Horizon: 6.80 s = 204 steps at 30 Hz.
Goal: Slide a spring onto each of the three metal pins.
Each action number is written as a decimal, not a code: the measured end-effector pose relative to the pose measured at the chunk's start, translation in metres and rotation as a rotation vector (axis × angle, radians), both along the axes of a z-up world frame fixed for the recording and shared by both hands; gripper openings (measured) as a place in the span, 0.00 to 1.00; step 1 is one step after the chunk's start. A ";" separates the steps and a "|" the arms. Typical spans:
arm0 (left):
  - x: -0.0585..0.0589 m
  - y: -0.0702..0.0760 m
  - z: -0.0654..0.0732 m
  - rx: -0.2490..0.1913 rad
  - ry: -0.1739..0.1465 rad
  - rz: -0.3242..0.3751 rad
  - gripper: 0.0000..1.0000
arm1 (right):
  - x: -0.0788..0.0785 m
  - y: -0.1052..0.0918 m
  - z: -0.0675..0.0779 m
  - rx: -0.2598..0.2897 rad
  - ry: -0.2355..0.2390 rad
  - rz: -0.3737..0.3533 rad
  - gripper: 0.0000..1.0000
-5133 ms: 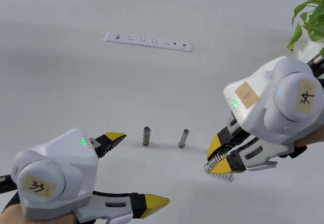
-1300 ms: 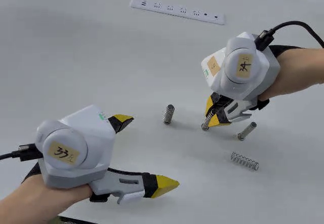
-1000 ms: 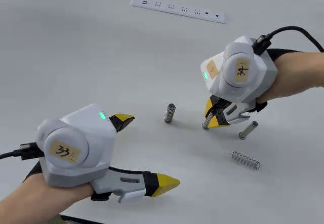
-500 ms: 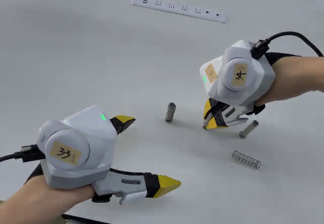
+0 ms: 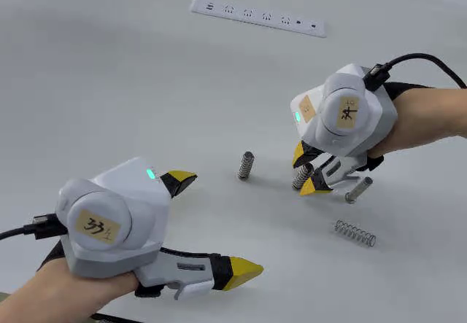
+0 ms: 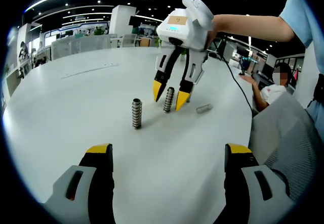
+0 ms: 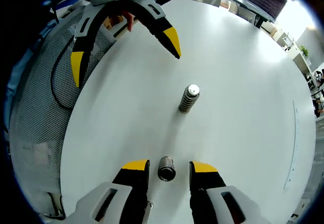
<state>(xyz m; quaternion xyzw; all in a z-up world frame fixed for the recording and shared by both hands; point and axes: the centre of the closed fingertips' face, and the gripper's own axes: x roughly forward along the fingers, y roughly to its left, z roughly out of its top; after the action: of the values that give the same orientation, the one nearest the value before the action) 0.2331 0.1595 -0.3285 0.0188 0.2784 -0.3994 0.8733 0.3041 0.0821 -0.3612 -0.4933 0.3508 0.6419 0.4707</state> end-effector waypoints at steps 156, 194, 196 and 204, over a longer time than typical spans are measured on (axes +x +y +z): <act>0.023 -0.158 -0.036 0.326 -0.195 -0.631 0.13 | -0.113 -0.163 0.058 0.598 -0.053 -1.066 0.99; 0.011 -0.143 -0.030 0.262 -0.116 -0.569 0.07 | -0.117 -0.146 0.052 0.594 -0.029 -1.044 0.98; 0.011 -0.142 -0.029 0.258 -0.115 -0.564 0.07 | -0.117 -0.144 0.052 0.594 -0.026 -1.039 0.98; 0.011 -0.137 -0.035 0.276 -0.133 -0.564 0.08 | -0.116 -0.141 0.053 0.594 -0.022 -1.030 0.98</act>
<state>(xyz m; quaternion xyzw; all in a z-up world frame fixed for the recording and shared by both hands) 0.2442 0.0225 -0.3634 0.2399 0.2559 -0.5820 0.7337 0.1885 -0.0590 -0.3083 -0.1134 0.3453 0.3962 0.8432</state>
